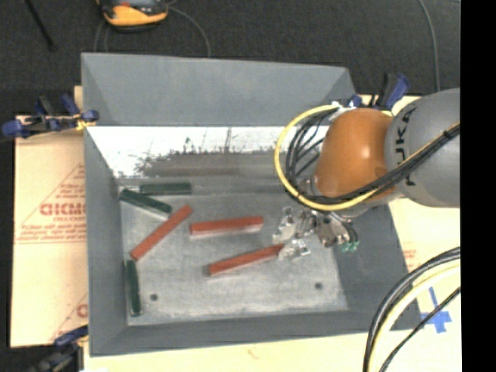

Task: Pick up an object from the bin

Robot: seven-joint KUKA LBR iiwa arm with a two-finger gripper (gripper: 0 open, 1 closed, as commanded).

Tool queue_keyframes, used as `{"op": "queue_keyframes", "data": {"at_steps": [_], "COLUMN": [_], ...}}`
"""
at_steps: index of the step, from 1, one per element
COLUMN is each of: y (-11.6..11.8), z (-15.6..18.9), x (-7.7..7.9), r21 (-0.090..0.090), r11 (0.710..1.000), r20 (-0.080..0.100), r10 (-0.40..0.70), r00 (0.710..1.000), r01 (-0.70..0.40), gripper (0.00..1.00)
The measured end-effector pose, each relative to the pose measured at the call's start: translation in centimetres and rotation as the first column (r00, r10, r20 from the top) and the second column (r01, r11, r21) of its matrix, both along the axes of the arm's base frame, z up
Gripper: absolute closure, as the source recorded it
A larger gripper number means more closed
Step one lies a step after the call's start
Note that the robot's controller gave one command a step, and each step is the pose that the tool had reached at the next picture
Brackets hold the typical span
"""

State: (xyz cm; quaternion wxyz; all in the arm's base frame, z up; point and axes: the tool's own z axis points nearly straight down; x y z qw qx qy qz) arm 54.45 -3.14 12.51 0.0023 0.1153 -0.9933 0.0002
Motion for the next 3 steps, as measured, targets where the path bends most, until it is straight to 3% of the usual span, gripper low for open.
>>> {"op": "queue_keyframes", "data": {"at_steps": [1, 2, 3], "y": [-0.3, 0.2, 4.2], "z": [1.5, 4.0, 8.2], "x": [0.4, -0.9, 0.2], "r21": [0.000, -0.001, 0.000], "r11": [1.000, 0.999, 1.000], "r20": [0.002, 0.011, 0.003], "r10": [0.002, -0.032, 0.001], "r00": [1.000, 0.999, 1.000], "r01": [-0.002, 0.032, -0.001], "gripper": [1.00, 1.00, 1.00]}}
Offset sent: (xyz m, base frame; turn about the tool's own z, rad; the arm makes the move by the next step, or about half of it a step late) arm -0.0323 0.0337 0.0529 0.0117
